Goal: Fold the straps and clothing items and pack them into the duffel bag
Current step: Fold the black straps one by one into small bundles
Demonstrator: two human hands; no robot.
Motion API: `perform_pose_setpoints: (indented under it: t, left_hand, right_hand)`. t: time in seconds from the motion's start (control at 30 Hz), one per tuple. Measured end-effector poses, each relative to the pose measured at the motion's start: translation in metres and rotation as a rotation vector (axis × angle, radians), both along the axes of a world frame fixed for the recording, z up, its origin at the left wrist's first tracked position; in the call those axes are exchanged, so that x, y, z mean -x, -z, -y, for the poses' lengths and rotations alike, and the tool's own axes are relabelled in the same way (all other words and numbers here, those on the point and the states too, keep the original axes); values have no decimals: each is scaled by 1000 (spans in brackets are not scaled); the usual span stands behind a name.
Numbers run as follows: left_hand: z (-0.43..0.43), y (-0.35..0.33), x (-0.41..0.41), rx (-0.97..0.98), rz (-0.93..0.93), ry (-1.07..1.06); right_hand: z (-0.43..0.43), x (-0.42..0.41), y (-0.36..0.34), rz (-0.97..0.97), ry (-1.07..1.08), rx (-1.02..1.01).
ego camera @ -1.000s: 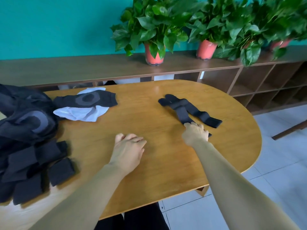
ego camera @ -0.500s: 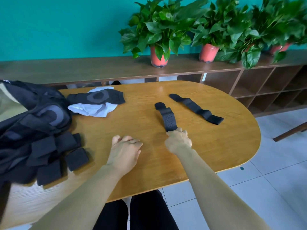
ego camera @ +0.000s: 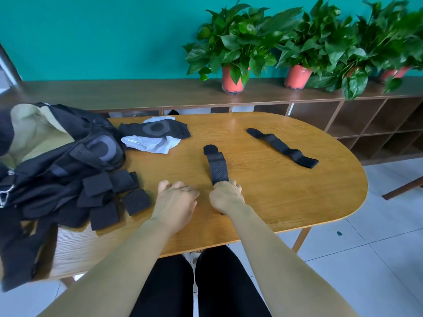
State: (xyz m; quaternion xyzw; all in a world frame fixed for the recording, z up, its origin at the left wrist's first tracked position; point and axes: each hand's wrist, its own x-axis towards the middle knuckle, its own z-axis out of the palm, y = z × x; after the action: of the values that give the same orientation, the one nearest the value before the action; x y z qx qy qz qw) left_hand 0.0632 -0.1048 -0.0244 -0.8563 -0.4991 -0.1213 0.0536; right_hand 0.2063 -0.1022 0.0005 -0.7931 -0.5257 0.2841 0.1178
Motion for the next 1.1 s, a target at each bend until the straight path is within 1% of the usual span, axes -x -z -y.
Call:
perform_pose_setpoints:
  t: [0.07,0.17,0.27,0.37,0.47,0.53,0.63,0.8,0.97,1.1]
  left_hand:
    - [2,0,4,-21,26,5]
    - [3,-2,6,-8,65,16]
    - [5,-3,0,25,129,34]
    - [5,-3,-12,39,223,65]
    - [4,-5,-29,72,259,109]
    - [2,-3,-38,125,241,146]
    - [0,3,-44,204,169,166]
    - [-5,7,-30,224,124,172]
    - [-12,5,-17,256,89,182]
    - [-15,6,-16,250,75,212]
  right_hand:
    - [0,-3,-5,-119,19,-50]
    - [4,-23,-17,-261,84,-195]
    - [11,-53,-21,-294,123,-310]
    - [20,-78,-12,-244,126,-358]
    - [28,-87,7,-216,46,-348]
    - [33,-84,16,-181,-29,-375]
    - [36,-78,24,-73,-152,-446]
    - [36,-72,32,112,-350,-572]
    - [32,-56,38,222,-545,-509]
    - [22,-53,41,292,-567,-509]
